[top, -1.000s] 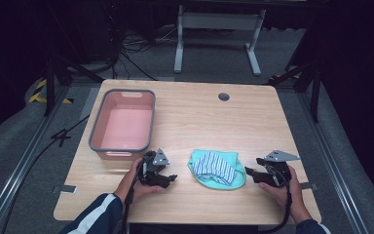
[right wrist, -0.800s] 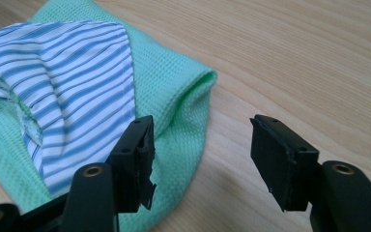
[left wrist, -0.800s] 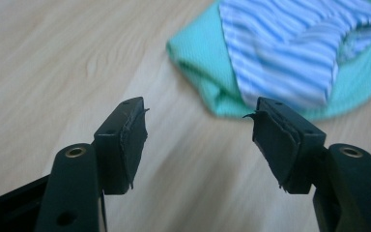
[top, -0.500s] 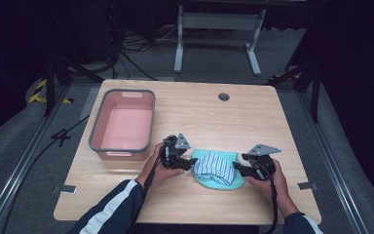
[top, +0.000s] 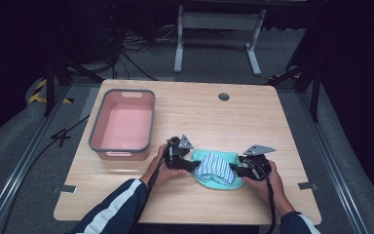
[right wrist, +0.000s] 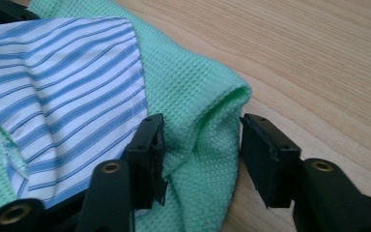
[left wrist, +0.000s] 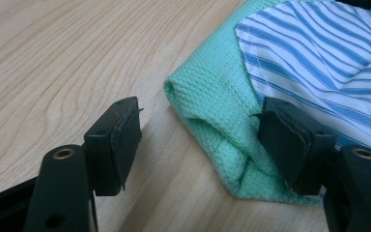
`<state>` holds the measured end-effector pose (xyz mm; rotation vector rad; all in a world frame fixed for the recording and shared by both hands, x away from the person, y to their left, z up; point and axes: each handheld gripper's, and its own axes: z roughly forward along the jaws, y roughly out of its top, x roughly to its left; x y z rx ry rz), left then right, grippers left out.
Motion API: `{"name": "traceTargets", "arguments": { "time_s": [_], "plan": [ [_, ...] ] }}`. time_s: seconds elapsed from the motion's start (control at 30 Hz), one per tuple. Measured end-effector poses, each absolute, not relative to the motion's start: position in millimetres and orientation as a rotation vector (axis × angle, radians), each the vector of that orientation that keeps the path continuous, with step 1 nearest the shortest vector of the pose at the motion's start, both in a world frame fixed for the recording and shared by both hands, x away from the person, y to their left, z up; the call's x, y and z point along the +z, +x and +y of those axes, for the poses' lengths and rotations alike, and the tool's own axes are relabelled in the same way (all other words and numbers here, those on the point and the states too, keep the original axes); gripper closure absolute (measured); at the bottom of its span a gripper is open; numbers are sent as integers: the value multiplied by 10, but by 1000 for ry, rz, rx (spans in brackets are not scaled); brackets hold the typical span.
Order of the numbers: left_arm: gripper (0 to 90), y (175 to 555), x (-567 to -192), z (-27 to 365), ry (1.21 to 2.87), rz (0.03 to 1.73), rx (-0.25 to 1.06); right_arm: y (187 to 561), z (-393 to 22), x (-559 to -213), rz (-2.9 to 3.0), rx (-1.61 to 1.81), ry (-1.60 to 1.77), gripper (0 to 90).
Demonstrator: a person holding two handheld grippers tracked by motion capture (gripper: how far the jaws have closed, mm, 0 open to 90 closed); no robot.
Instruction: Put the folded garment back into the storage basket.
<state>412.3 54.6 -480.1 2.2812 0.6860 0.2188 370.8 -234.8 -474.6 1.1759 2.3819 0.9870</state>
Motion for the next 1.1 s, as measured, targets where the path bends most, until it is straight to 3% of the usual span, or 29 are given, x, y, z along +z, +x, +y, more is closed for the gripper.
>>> {"name": "traceTargets", "arguments": {
  "time_s": [0.17, 0.27, 0.37, 0.5, 1.1],
  "plan": [
    [332, 4110, -4798, 540, 2281, 676, 218, 3695, -2328, -4738, 2421, 993, 1150, 646],
    [544, 4083, -4793, 546, 2281, 615, 183, 3681, -2303, -4731, 2442, 1003, 1141, 753],
    [684, 4078, -4794, 546, 2276, 587, 147, 3668, -2280, -4724, 2444, 996, 1140, 793],
    [790, 4077, -4792, 543, 2278, 573, 126, 3642, -2252, -4718, 2432, 975, 1132, 815],
    [824, 4034, -4615, 538, 2299, 550, 145, 3592, -2265, -4591, 2397, 1018, 1119, 830]
  ]
}}
